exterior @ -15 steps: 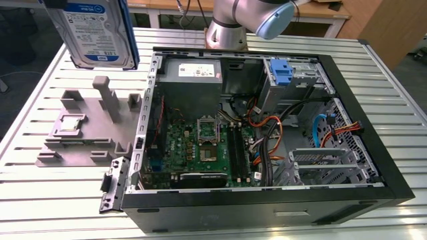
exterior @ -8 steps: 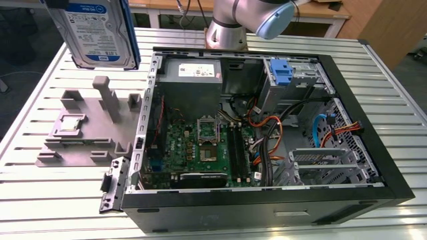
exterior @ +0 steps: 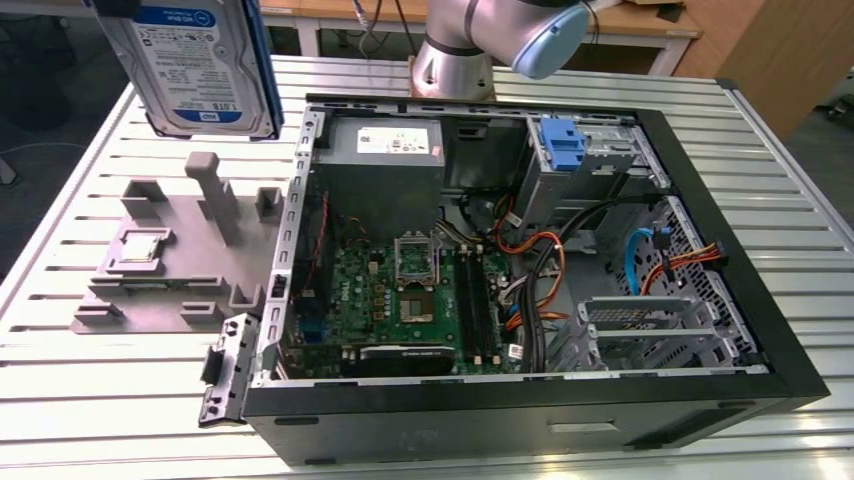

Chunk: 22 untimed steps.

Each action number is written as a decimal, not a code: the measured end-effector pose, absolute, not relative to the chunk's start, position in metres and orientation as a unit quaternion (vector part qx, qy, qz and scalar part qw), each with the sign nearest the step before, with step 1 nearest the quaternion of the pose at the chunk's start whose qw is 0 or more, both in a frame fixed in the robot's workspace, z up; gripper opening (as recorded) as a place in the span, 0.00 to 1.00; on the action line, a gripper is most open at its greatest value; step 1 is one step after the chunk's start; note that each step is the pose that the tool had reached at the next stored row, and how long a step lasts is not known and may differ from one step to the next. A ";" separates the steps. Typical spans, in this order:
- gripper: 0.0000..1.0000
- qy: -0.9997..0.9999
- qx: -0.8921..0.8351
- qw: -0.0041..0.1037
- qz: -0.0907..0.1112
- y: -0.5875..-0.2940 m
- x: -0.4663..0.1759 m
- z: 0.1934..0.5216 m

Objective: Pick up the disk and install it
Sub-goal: 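Pick up the disk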

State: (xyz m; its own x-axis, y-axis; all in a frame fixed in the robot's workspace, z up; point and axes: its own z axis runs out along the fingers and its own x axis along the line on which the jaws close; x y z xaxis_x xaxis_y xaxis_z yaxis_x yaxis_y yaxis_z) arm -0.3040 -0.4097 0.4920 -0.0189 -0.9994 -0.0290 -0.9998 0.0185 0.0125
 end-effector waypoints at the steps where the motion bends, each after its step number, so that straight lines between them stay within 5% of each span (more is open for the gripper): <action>1: 0.37 0.714 -0.700 0.006 0.015 -0.410 -0.304 0.492; 22: 0.37 0.714 -0.700 0.006 0.015 -0.410 -0.298 0.492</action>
State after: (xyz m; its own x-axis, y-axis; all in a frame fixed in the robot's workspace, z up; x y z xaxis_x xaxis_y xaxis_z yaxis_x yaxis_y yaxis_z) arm -0.2980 -0.4097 0.4920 -0.0189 -0.9994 -0.0290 -0.9998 0.0185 0.0125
